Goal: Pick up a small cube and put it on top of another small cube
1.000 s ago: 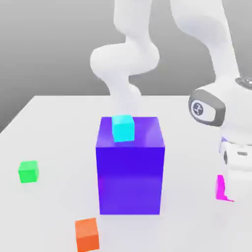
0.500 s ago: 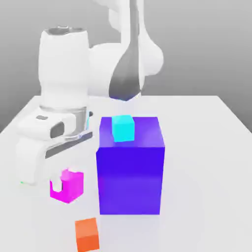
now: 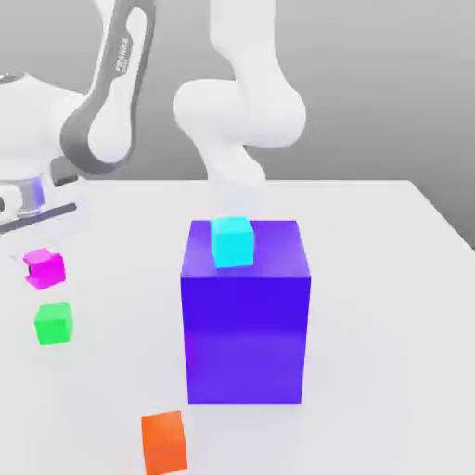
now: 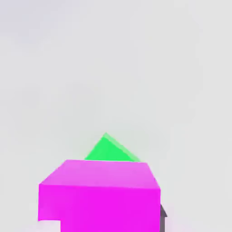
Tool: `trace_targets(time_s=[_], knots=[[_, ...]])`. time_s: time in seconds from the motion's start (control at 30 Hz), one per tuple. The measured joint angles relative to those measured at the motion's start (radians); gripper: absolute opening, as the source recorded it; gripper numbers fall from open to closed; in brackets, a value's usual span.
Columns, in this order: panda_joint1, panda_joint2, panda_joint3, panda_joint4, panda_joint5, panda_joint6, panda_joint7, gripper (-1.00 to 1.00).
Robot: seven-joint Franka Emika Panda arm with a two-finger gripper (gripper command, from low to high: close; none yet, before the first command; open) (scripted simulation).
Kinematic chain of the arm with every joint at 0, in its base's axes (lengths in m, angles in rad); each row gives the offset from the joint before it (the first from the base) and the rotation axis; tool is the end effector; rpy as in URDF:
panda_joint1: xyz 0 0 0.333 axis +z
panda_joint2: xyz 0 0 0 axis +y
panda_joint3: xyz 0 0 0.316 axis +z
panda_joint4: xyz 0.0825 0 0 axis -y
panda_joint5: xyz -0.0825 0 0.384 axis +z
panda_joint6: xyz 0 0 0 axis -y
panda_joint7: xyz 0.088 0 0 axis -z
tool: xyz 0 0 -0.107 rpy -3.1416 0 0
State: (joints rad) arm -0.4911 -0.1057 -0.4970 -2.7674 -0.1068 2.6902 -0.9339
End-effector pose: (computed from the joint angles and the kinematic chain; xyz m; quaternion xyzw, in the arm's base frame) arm 0.2214 -0.3199 0.2442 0.9997 0.0217 0.0064 0.0066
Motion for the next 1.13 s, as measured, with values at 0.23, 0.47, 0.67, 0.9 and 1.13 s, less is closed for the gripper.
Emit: trace_targets(time_s=[0.23, 0.47, 0.67, 0.9, 1.13], knots=[[0.01, 0.035, -0.004, 0.004, 0.051, 0.047, -0.036, -1.0], [0.023, 0.092, 0.002, 0.006, 0.138, 0.097, -0.097, -1.0], [0.029, 0.158, 0.02, 0.009, 0.236, 0.14, -0.167, -1.0], [0.006, 0.247, 0.072, 0.012, 0.347, 0.19, -0.249, -1.0], [0.002, 0.258, 0.079, 0.012, 0.358, 0.197, -0.257, 1.0]])
